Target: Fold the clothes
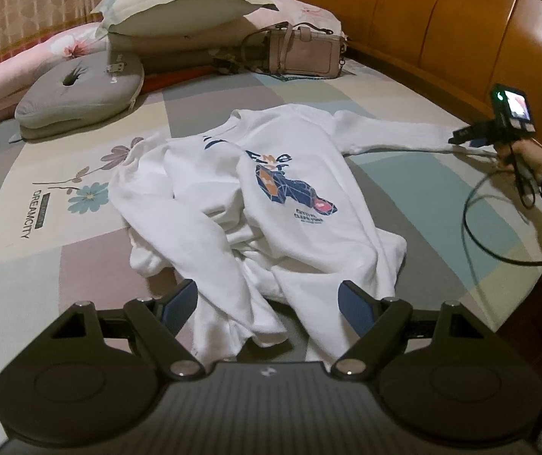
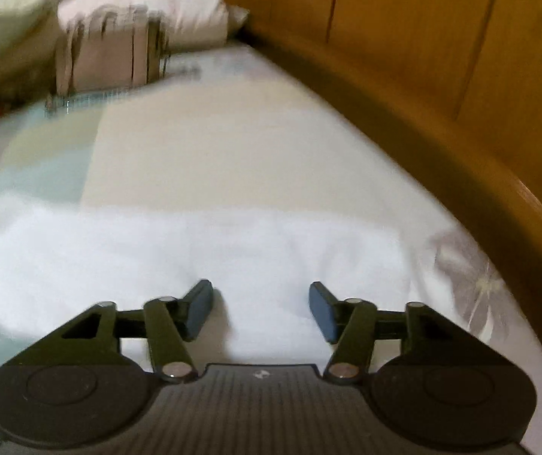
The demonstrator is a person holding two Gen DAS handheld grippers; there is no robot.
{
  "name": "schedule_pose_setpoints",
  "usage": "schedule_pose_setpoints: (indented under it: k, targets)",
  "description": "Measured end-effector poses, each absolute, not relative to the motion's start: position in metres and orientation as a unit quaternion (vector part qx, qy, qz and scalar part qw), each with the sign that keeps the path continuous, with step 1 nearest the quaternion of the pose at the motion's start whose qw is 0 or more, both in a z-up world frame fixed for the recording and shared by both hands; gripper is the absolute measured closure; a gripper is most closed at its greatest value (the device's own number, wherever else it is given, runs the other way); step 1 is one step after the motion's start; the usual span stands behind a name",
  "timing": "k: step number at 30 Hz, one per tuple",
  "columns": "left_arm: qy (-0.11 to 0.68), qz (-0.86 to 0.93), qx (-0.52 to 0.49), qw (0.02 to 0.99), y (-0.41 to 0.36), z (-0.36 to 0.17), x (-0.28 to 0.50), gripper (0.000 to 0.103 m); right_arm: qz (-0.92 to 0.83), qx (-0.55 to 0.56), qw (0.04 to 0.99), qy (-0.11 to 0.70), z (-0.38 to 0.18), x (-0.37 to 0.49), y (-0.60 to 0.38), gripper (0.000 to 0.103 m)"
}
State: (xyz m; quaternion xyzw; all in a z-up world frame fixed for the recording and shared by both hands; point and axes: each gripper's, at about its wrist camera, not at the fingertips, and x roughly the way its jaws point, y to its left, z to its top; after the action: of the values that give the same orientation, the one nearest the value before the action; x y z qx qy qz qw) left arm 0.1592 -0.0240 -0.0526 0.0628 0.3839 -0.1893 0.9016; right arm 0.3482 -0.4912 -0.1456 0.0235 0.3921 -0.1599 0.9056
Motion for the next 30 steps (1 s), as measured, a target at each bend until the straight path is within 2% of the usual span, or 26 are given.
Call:
schedule_pose_setpoints:
  k: [1, 6, 12, 19, 20, 22, 25, 27, 30]
  targets:
    - [0.385, -0.189, 0.062, 0.901, -0.023, -0.053, 0.159, 0.021, -0.162, 0.020, 0.904, 0.395, -0.145, 0.341, -0.491, 0.023]
    - [0.385, -0.189, 0.059, 0.901, -0.017, -0.052, 0.166, 0.021, -0.176, 0.045, 0.890, 0.419, -0.125, 0.334, -0.489, 0.023]
    - [0.374, -0.185, 0.056, 0.907, -0.018, -0.047, 0.178, 0.021, -0.055, 0.072, 0.913, 0.399, -0.096, 0.395, -0.404, 0.021]
    - [0.385, -0.169, 0.042, 0.906, -0.002, -0.055, 0.185, 0.021, -0.025, 0.039, 0.884, 0.465, -0.130, 0.484, -0.303, 0.021]
    - [0.387, -0.166, 0.039, 0.906, 0.002, -0.056, 0.186, 0.021, -0.037, 0.029, 0.883, 0.468, -0.137, 0.489, -0.298, 0.020]
    - [0.390, -0.160, 0.035, 0.906, 0.009, -0.059, 0.189, 0.021, -0.059, 0.020, 0.892, 0.449, -0.142, 0.495, -0.296, 0.010]
    - [0.393, -0.155, 0.030, 0.906, 0.016, -0.063, 0.193, 0.021, -0.074, 0.039, 0.894, 0.440, -0.145, 0.517, -0.303, 0.004]
    - [0.394, -0.153, 0.027, 0.906, 0.020, -0.065, 0.195, 0.021, -0.073, 0.046, 0.896, 0.435, -0.146, 0.532, -0.308, 0.004]
    - [0.391, -0.154, 0.024, 0.907, 0.023, -0.064, 0.194, 0.021, -0.066, 0.071, 0.900, 0.425, -0.136, 0.528, -0.319, 0.008]
